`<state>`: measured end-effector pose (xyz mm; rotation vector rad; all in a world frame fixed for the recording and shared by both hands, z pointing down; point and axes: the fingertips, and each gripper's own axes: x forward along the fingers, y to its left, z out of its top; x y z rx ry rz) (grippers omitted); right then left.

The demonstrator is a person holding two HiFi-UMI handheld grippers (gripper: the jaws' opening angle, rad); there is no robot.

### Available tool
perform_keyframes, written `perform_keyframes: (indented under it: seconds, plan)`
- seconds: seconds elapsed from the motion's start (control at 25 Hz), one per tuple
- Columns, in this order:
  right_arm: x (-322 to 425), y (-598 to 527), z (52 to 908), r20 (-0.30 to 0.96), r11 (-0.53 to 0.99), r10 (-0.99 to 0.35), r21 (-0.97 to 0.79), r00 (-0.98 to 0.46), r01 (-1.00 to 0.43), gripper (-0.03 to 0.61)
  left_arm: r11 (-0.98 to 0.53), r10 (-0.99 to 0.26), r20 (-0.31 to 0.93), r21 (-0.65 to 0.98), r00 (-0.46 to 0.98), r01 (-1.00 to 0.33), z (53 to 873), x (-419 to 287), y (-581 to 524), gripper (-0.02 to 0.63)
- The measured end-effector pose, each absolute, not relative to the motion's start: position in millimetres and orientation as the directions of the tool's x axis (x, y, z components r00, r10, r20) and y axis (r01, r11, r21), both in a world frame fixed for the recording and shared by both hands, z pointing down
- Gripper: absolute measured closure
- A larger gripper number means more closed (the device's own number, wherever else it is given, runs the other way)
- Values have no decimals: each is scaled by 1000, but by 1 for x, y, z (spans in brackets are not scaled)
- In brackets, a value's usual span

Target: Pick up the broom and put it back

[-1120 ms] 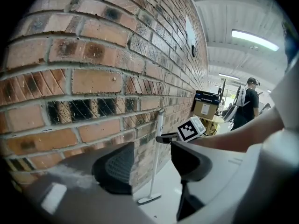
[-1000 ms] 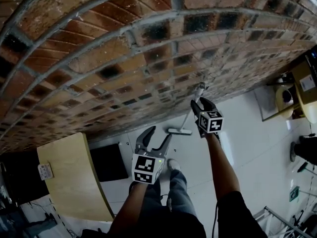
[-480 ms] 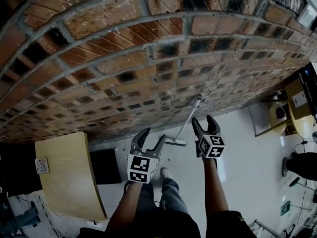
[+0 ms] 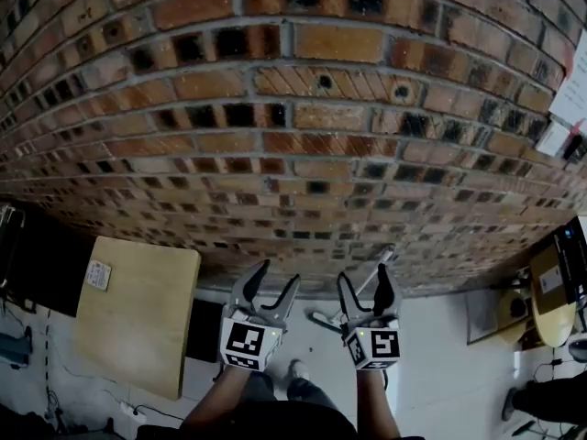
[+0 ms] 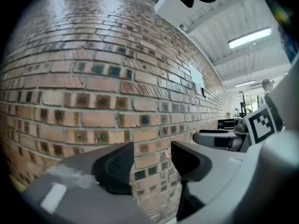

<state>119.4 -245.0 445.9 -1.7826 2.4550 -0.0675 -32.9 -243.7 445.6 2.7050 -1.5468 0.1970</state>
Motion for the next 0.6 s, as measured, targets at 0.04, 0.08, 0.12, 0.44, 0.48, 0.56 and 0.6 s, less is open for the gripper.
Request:
perform_keyframes:
  seconds: [0.04, 0.08, 0.12, 0.44, 0.48, 0.56, 0.6]
  plan:
    - [110, -243, 435, -81, 333, -942, -95, -326, -938, 232, -478, -876, 96, -48, 472, -877, 436, -44, -239, 365]
    - [99, -240, 427, -94, 358, -932, -94, -350, -929, 230, -446, -894, 81, -45, 442, -894, 430, -55, -233, 365]
    - [88, -236, 423, -100, 384, -922, -94, -375, -919, 232, -415, -908, 70, -38, 412, -909, 426, -65, -226, 365]
    - [27, -157, 388, -166, 460, -880, -67, -445, -885, 229, -358, -933, 10, -114, 359, -927, 385, -111, -145, 319]
    - [24, -146, 386, -167, 453, -884, -67, -437, -889, 229, -351, -935, -1, -104, 354, -930, 381, -118, -133, 319]
    - [15, -121, 379, -166, 447, -886, -64, -433, -892, 229, -332, -943, -10, -88, 334, -939, 376, -133, -108, 319]
    - [10, -106, 376, -166, 448, -886, -57, -434, -892, 229, -324, -945, -15, -80, 326, -943, 374, -141, -94, 319]
